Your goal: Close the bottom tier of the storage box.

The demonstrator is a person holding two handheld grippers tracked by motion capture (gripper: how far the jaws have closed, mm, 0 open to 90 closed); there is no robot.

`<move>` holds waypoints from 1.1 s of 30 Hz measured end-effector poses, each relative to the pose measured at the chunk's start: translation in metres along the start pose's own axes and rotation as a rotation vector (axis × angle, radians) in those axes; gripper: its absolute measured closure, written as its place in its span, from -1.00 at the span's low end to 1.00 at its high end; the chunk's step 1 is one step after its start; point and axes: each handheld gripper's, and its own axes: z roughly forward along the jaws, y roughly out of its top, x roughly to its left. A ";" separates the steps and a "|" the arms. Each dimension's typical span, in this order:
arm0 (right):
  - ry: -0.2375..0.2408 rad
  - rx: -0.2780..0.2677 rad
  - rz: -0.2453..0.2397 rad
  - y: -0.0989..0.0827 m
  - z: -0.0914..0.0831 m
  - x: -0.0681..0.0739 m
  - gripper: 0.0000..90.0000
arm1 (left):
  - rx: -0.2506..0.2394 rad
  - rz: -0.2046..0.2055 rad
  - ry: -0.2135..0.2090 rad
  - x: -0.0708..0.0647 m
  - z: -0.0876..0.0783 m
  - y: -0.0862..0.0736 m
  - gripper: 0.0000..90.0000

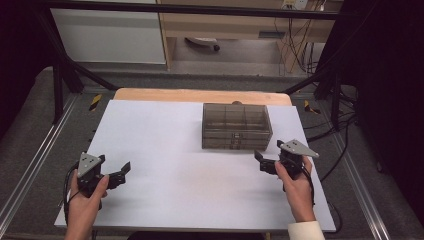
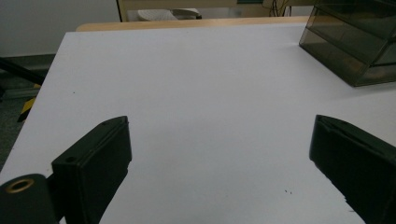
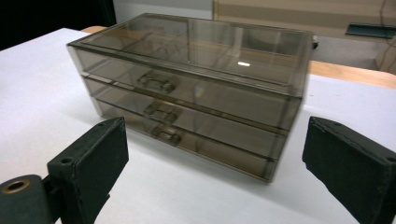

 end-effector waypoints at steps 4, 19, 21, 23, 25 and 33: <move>-0.012 -0.008 0.001 -0.002 -0.007 -0.007 -0.91 | -0.021 -0.006 0.003 0.008 -0.005 0.000 -0.89; -0.026 -0.021 -0.010 -0.020 -0.029 -0.024 -0.90 | -0.062 -0.027 0.021 0.033 -0.013 -0.001 -0.89; -0.031 -0.022 -0.008 -0.022 -0.032 -0.026 -0.89 | -0.062 -0.021 0.018 0.032 -0.014 -0.001 -0.89; -0.031 -0.023 -0.006 -0.024 -0.035 -0.027 -0.88 | -0.063 -0.021 0.018 0.032 -0.014 0.000 -0.90; -0.035 -0.024 -0.010 -0.025 -0.038 -0.029 -0.88 | -0.061 -0.018 0.016 0.032 -0.013 0.000 -0.89; -0.035 -0.016 -0.017 -0.036 -0.050 -0.033 -0.87 | -0.053 -0.011 0.011 0.031 -0.014 -0.001 -0.90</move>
